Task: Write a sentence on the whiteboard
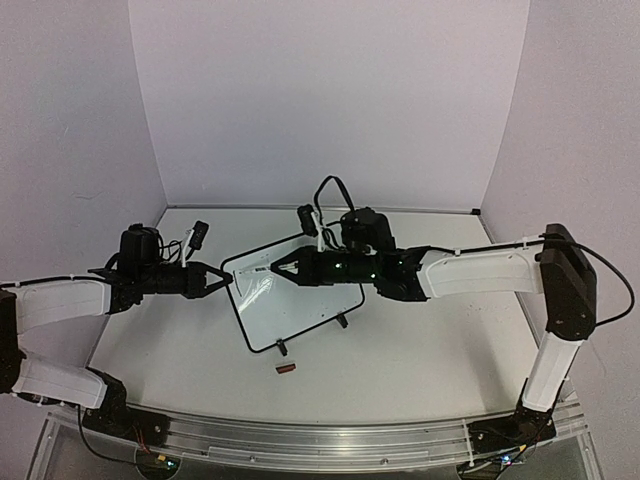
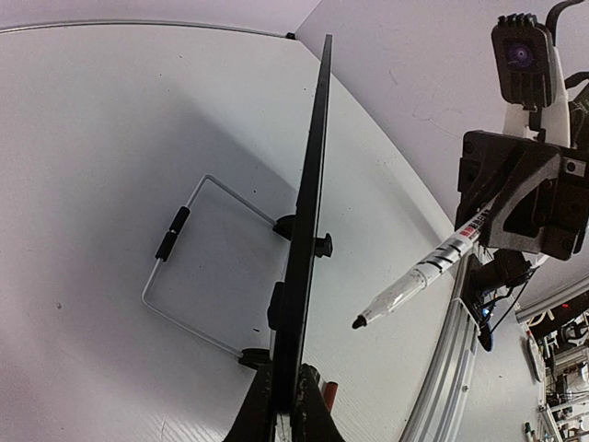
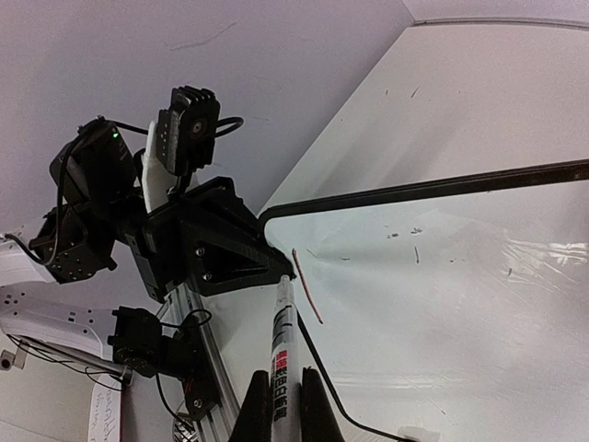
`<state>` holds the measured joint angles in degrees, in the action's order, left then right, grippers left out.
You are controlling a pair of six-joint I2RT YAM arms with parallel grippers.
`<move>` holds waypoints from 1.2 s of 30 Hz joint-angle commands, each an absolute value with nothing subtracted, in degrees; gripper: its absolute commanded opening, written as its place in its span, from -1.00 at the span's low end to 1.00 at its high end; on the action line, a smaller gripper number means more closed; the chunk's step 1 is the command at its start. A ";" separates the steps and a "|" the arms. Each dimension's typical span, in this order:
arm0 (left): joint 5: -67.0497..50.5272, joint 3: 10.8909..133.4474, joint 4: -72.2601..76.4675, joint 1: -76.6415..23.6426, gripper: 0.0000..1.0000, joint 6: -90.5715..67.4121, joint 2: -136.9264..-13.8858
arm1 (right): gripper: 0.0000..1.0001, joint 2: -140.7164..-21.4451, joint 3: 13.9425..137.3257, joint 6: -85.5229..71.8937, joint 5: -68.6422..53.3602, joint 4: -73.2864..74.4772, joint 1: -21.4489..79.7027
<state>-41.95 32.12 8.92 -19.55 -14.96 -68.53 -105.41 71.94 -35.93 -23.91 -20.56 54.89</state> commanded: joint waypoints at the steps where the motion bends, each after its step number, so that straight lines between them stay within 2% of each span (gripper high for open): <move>1: -39.02 32.25 8.38 -18.99 -1.00 -12.87 -67.53 | -1.00 -105.87 73.32 -36.23 -22.04 -22.50 54.72; 36: -38.97 32.26 8.37 -19.04 -1.00 -12.58 -67.85 | -1.00 -109.77 74.69 -36.64 -23.56 -19.54 54.30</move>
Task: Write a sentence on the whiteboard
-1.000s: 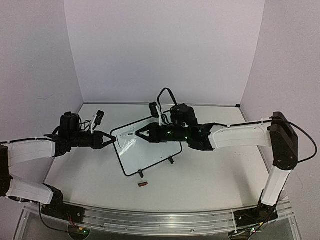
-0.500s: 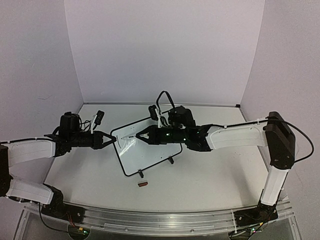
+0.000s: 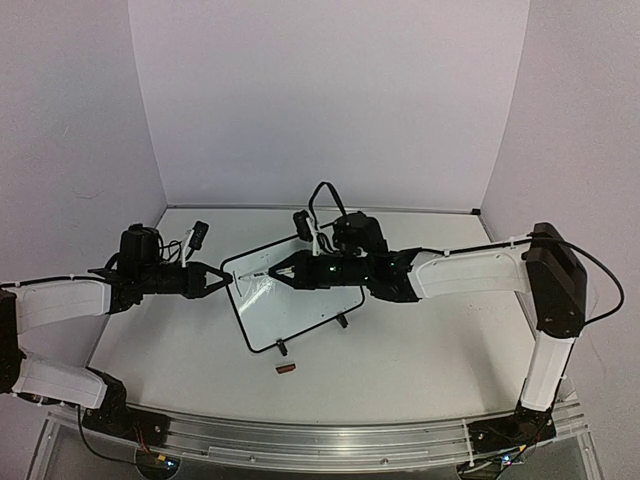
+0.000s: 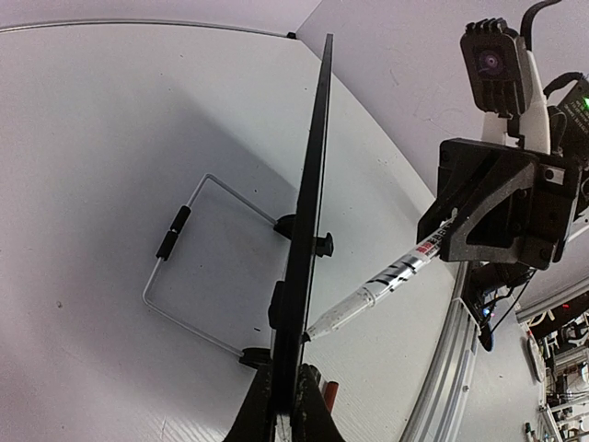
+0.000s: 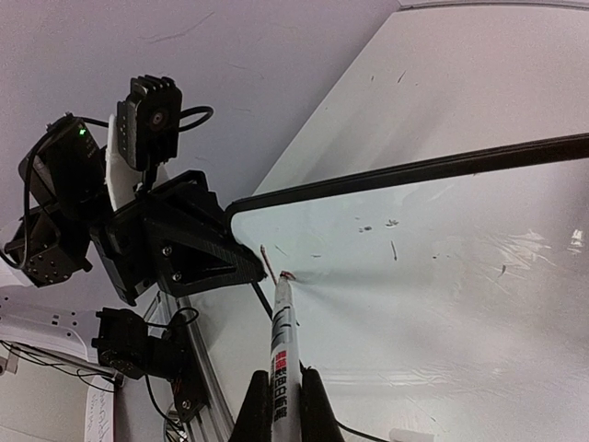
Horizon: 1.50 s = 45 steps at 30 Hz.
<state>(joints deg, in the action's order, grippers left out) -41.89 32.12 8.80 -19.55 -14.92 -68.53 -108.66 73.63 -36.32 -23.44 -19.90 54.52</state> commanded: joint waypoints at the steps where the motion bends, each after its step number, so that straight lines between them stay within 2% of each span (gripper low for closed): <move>1: -38.94 32.26 8.38 -19.03 -1.00 -12.57 -67.87 | -1.00 -109.83 74.62 -36.70 -23.82 -19.46 54.31; 16: -38.86 32.43 8.57 -19.05 -1.00 -12.61 -68.25 | -1.00 -110.63 74.53 -36.96 -25.49 -19.34 54.38; 35: -38.85 32.34 8.53 -19.03 -1.00 -12.57 -67.95 | -1.00 -104.76 68.81 -36.41 -18.16 -19.57 54.37; 45: -38.85 32.34 8.35 -19.03 -1.00 -12.48 -67.94 | -1.00 -102.26 67.23 -37.07 -23.16 -24.53 54.36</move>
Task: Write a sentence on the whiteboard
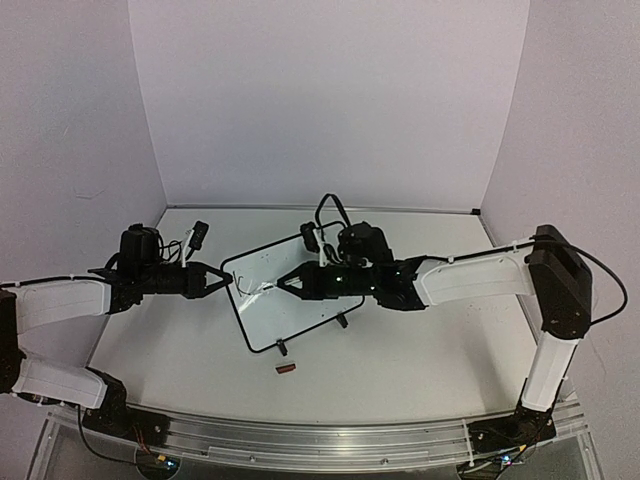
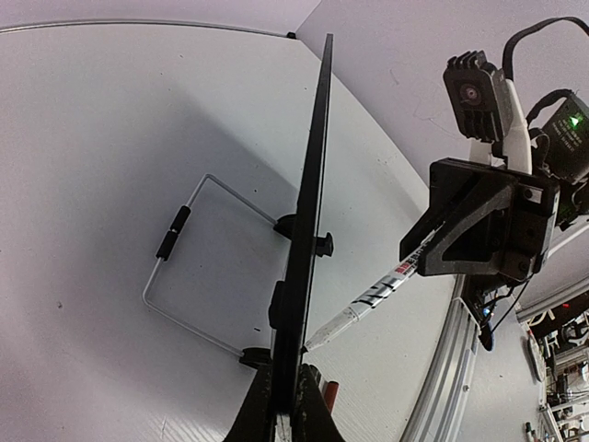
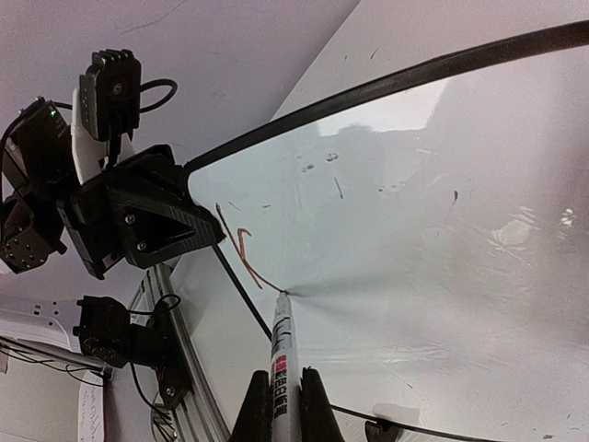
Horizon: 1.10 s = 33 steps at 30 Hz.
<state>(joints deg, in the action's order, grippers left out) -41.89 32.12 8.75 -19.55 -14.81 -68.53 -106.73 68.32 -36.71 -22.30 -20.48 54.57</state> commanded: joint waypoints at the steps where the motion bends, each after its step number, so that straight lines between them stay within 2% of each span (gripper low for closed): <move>1: -38.85 32.34 8.35 -19.03 -1.00 -12.48 -67.95 | -1.00 -101.68 66.95 -37.09 -23.02 -24.67 54.37; 33: -38.85 32.67 8.01 -19.01 -1.00 -12.22 -68.11 | -1.00 -107.09 70.82 -37.66 -19.54 -22.79 54.07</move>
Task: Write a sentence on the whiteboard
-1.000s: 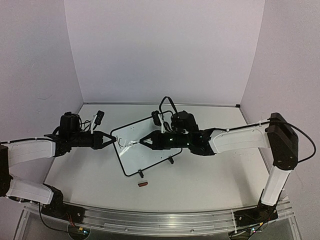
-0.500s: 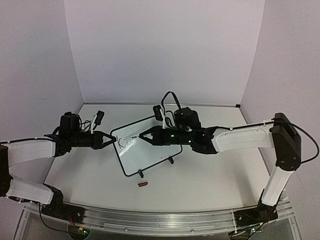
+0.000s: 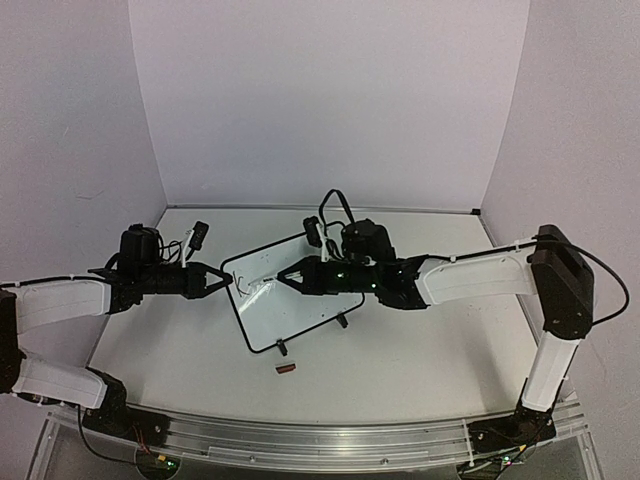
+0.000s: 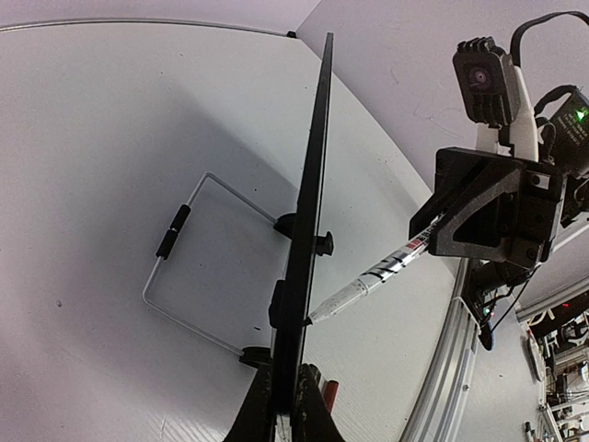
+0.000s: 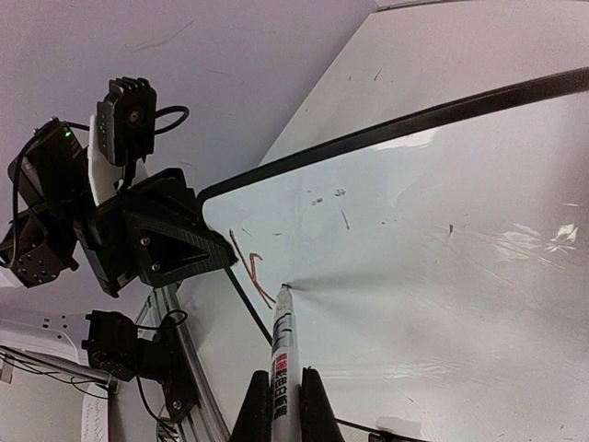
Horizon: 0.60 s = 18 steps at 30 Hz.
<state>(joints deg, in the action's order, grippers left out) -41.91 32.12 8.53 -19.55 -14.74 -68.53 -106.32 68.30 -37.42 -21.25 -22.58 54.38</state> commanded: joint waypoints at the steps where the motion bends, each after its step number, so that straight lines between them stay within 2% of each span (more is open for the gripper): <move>1: -38.82 32.62 8.00 -18.99 -1.00 -12.22 -68.08 | -1.00 -106.96 70.70 -37.64 -19.27 -22.64 54.01; 18: -38.75 32.52 8.03 -18.98 -1.00 -12.13 -68.04 | -1.00 -104.24 69.45 -37.17 -16.36 -21.62 53.51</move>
<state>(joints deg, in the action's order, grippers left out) -41.87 32.12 8.49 -19.55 -14.72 -68.53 -106.39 68.62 -37.54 -19.68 -22.17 54.30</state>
